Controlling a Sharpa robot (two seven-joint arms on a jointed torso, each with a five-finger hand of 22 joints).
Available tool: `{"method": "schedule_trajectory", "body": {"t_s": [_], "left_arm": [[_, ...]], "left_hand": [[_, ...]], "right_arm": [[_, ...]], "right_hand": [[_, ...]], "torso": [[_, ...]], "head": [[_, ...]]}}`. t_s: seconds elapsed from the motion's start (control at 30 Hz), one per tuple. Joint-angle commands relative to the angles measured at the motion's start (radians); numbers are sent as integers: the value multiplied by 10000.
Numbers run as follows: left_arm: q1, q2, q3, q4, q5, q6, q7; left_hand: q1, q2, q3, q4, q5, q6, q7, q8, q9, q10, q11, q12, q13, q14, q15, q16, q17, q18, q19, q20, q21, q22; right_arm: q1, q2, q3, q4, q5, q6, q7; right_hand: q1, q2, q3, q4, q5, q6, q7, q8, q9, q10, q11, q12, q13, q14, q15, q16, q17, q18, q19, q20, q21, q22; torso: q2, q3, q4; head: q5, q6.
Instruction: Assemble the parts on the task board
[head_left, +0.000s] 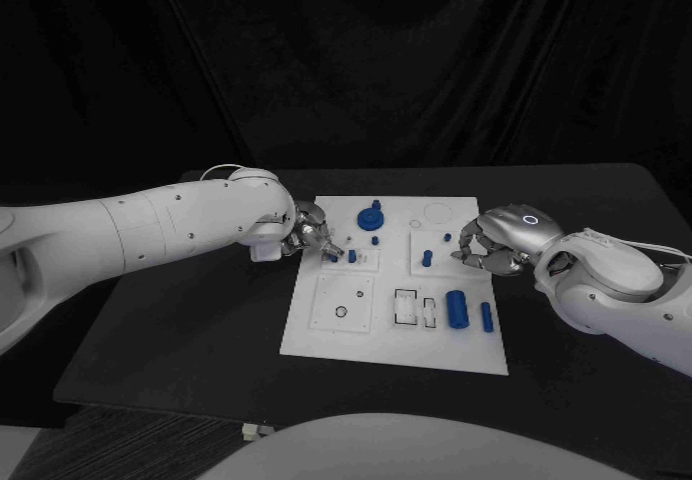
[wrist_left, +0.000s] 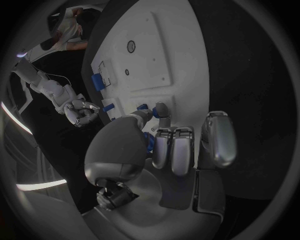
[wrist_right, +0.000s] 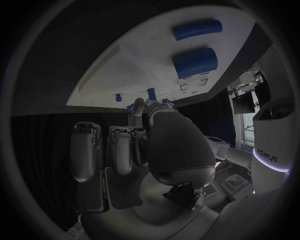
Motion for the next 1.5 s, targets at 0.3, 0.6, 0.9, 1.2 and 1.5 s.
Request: {"method": "schedule_trajectory", "body": {"t_s": [0.3,0.6,0.9,1.2,1.5], "left_arm": [[-17,45,6,-1,34,-156,315],[-17,37,6,17,34,-175,359],[-17,10,5,77,34,-222,397],[-17,-26,6,118,35,-449,522],[5,-146,9,251,36,-523,536]], "left_hand": [[770,-56,96,-380,1210,-207,19,-86,240,1061,-112,217,2682,1090,-140,60,2648,202,-16,-166,13,1897],[1300,-337,1556,-1005,1169,-233,77,-376,173,1061,-73,217,2682,1090,-121,60,2648,201,-16,-163,26,1898],[1113,-609,2417,-1323,1093,-199,130,-496,155,1059,-49,213,2680,1085,-100,46,2632,202,-21,-137,19,1895],[1010,-692,3117,-1727,1119,-72,172,-581,87,1052,-24,197,2671,1083,-89,37,2623,198,-13,-128,49,1901],[944,-764,3387,-1941,1080,-12,190,-617,51,1044,-17,181,2661,1080,-82,25,2610,200,-14,-123,46,1899]], "right_arm": [[-28,-3,8,-2,-22,61,-180],[-32,4,8,-13,-22,81,-182],[-37,1,8,-31,-22,103,-196],[-39,2,8,-44,-22,108,-189],[-40,-32,8,-29,-22,98,-196]], "right_hand": [[199,-6,426,36,226,-43,8,-273,58,1126,28,166,2639,943,10,-27,2244,-117,491,-13,-201,2394],[199,-6,426,36,226,-43,8,-273,58,1126,28,166,2639,943,10,-27,2244,-117,491,-13,-201,2394],[199,-6,426,36,226,-43,8,-273,58,1126,28,166,2639,943,10,-27,2244,-117,491,-13,-201,2394],[198,-10,438,36,227,-28,10,-279,64,1126,31,166,2639,939,12,-37,2220,-111,480,-11,-225,2386],[198,-10,438,36,227,-28,10,-279,64,1126,31,166,2639,939,12,-37,2220,-111,480,-11,-225,2386]], "torso": [[2,0,-5],[-2,1,-5],[-1,1,-3],[-2,2,-1],[-6,0,-8]], "head": [[13,-2],[20,-2],[24,-2],[17,-2],[7,-2]]}}
